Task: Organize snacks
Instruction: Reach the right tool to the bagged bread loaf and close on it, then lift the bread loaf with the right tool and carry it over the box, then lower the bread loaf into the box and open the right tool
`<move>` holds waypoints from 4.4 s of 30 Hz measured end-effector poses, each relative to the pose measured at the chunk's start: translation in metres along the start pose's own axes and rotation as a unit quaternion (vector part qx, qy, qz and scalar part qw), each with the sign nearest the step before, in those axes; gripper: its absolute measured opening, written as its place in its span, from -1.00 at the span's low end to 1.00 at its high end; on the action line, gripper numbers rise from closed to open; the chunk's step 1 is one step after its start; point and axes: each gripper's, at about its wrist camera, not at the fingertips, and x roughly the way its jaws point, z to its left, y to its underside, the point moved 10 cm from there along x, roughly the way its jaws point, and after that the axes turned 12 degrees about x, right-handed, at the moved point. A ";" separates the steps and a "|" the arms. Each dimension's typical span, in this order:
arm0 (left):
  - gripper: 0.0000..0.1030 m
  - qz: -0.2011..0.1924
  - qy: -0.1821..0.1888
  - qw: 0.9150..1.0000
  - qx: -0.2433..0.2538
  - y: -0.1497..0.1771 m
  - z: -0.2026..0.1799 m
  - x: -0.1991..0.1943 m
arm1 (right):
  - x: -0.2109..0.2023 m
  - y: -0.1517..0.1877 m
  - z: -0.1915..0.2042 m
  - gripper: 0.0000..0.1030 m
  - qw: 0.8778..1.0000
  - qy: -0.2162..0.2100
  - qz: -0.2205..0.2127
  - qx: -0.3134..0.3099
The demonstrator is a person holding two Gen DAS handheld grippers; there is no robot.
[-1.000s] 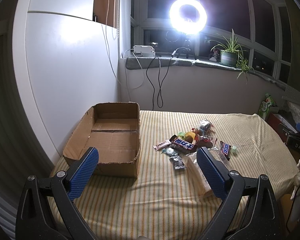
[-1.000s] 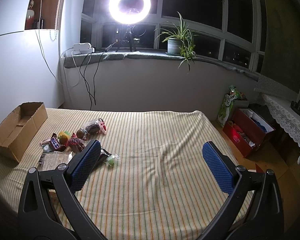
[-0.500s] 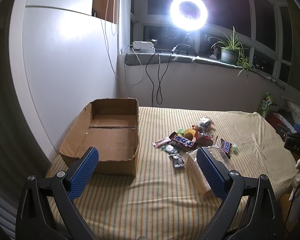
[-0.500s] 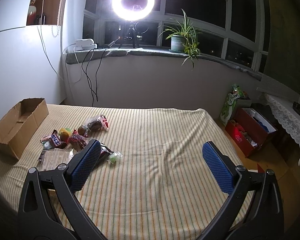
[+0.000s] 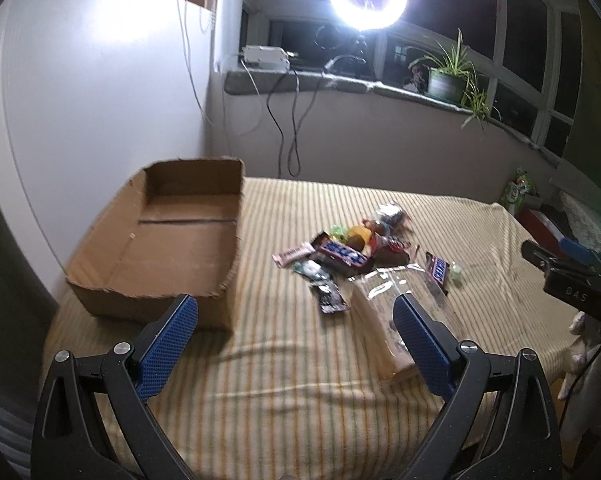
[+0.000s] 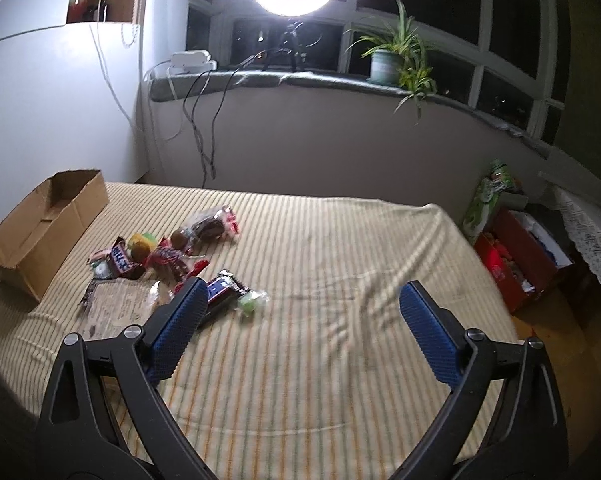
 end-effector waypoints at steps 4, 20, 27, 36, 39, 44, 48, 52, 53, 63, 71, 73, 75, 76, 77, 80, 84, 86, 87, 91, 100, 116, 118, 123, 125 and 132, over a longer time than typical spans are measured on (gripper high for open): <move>0.77 0.019 0.033 0.999 -0.013 0.008 -0.010 0.012 | 0.011 0.013 0.016 0.69 0.999 -0.038 0.035 -0.002; 0.05 0.089 0.192 0.974 -0.076 0.036 -0.057 0.045 | 0.042 0.075 0.089 0.20 0.948 -0.225 0.222 0.034; 0.02 0.105 0.212 0.968 -0.086 0.042 -0.064 0.054 | 0.050 0.084 0.101 0.04 0.931 -0.252 0.260 0.041; -0.16 0.118 0.231 0.963 -0.077 0.048 -0.075 0.061 | 0.054 0.092 0.110 -0.04 0.920 -0.267 0.284 0.043; -0.19 0.118 0.238 0.961 -0.075 0.046 -0.077 0.062 | 0.055 0.092 0.112 -0.04 0.915 -0.275 0.291 0.049; -0.24 0.111 0.235 0.964 -0.061 0.042 -0.084 0.060 | 0.054 0.091 0.112 -0.12 0.915 -0.275 0.293 0.046; -0.24 0.107 0.233 0.965 -0.056 0.040 -0.086 0.057 | 0.052 0.090 0.110 -0.14 0.915 -0.274 0.293 0.046; -0.24 0.100 0.229 0.967 -0.055 0.036 -0.084 0.054 | 0.048 0.087 0.112 -0.14 0.915 -0.274 0.292 0.046; -0.24 0.097 0.227 0.967 -0.056 0.035 -0.082 0.052 | 0.047 0.085 0.114 -0.14 0.915 -0.275 0.291 0.046; -0.24 0.048 0.202 0.976 -0.058 0.009 -0.051 0.030 | 0.029 0.052 0.148 -0.15 0.918 -0.298 0.261 0.020; -0.24 0.016 0.173 0.982 -0.069 -0.008 -0.009 0.019 | 0.022 0.027 0.197 -0.15 0.914 -0.323 0.246 -0.008; -0.24 0.010 0.165 0.984 -0.071 -0.011 0.003 0.018 | 0.021 0.024 0.211 -0.15 0.913 -0.328 0.243 -0.016; -0.24 0.004 0.157 0.985 -0.075 -0.013 0.014 0.016 | 0.021 0.020 0.226 -0.15 0.912 -0.333 0.240 -0.025; -0.24 0.001 0.153 0.985 -0.077 -0.014 0.021 0.016 | 0.021 0.017 0.234 -0.15 0.911 -0.335 0.238 -0.029; -0.24 -0.001 0.148 0.986 -0.078 -0.013 0.026 0.016 | 0.022 0.015 0.244 -0.15 0.910 -0.339 0.236 -0.034; -0.24 -0.006 0.134 0.987 -0.086 -0.013 0.046 0.015 | 0.025 0.015 0.263 -0.15 0.906 -0.347 0.240 -0.038; -0.24 -0.011 0.113 0.989 -0.097 -0.010 0.070 0.015 | 0.027 0.017 0.294 -0.15 0.901 -0.357 0.242 -0.054; -0.24 -0.010 0.105 0.989 -0.105 -0.007 0.083 0.018 | 0.029 0.018 0.307 -0.15 0.898 -0.361 0.245 -0.062; -0.24 -0.009 0.100 0.989 -0.107 -0.006 0.089 0.019 | 0.030 0.020 0.314 -0.15 0.896 -0.363 0.248 -0.066; -0.24 -0.001 0.082 0.990 -0.112 -0.004 0.110 0.026 | 0.037 0.026 0.339 -0.15 0.888 -0.371 0.260 -0.076; -0.24 0.020 0.062 0.990 -0.126 0.002 0.141 0.053 | 0.065 0.032 0.375 -0.15 0.883 -0.367 0.279 -0.086; -0.24 0.051 0.028 0.992 -0.109 0.010 0.154 0.085 | 0.103 0.047 0.389 -0.15 0.883 -0.348 0.300 -0.095; -0.24 0.051 0.024 0.993 -0.106 0.010 0.154 0.085 | 0.105 0.047 0.387 -0.15 0.884 -0.346 0.300 -0.094; -0.24 0.050 0.009 0.994 -0.093 0.009 0.155 0.084 | 0.100 0.042 0.378 -0.10 0.888 -0.345 0.289 -0.097; -0.24 0.048 0.002 0.995 -0.087 0.008 0.155 0.082 | 0.098 0.041 0.376 -0.07 0.889 -0.343 0.286 -0.101; -0.18 0.042 -0.020 0.996 -0.073 0.008 0.151 0.071 | 0.087 0.030 0.362 0.16 0.897 -0.339 0.263 -0.105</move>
